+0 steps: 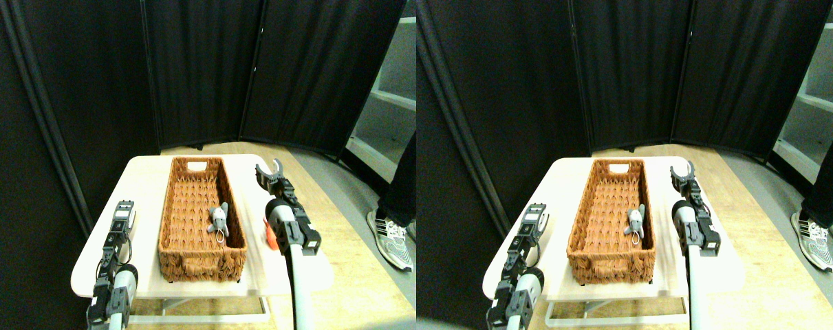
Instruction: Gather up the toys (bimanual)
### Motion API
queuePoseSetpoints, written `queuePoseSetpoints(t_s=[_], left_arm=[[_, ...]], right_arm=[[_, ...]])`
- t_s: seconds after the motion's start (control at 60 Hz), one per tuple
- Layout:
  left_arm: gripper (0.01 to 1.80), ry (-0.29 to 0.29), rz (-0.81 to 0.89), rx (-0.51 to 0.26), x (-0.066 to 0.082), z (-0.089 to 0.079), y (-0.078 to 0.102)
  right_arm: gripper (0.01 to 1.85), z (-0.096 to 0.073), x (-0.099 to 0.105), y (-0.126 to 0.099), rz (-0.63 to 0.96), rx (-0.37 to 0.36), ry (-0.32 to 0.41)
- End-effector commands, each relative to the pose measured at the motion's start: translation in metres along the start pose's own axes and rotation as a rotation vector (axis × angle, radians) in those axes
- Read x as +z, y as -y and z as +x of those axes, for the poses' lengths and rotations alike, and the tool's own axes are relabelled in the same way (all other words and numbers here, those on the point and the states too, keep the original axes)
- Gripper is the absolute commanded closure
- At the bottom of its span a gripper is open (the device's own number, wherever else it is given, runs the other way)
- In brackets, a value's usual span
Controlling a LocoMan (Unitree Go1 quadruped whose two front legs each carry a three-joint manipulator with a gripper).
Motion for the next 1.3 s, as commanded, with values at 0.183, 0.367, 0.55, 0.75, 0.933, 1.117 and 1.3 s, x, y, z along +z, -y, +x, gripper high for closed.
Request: queuePoseSetpoints(t_s=[0.183, 0.367, 0.55, 0.75, 0.933, 1.117, 1.3], left_arm=[[1.69, 0.024, -0.012, -0.025, 0.003, 0.005, 0.007], [1.69, 0.031, -0.014, -0.035, 0.003, 0.006, 0.009], [1.67, 0.026, -0.024, -0.029, 0.002, 0.007, 0.011], [1.68, 0.032, -0.04, -0.037, 0.001, 0.01, 0.014], [1.68, 0.039, -0.051, -0.042, -0.002, 0.013, 0.013], [1.68, 0.027, -0.043, -0.03, -0.002, 0.011, 0.012], [1.67, 0.02, -0.051, -0.02, -0.003, 0.011, 0.011]], right_arm=[[1.18, -0.02, 0.007, 0.029, 0.045, -0.022, -0.004], [1.07, -0.038, -0.001, 0.057, 0.089, -0.073, -0.057], [1.07, -0.046, -0.01, 0.079, 0.13, -0.152, -0.038], [1.09, -0.042, -0.011, 0.101, 0.144, -0.198, -0.03], [1.1, -0.03, -0.009, 0.126, 0.156, -0.278, 0.019], [1.08, -0.018, -0.007, 0.139, 0.152, -0.316, 0.059], [1.85, -0.016, -0.01, 0.134, 0.157, -0.311, 0.157]])
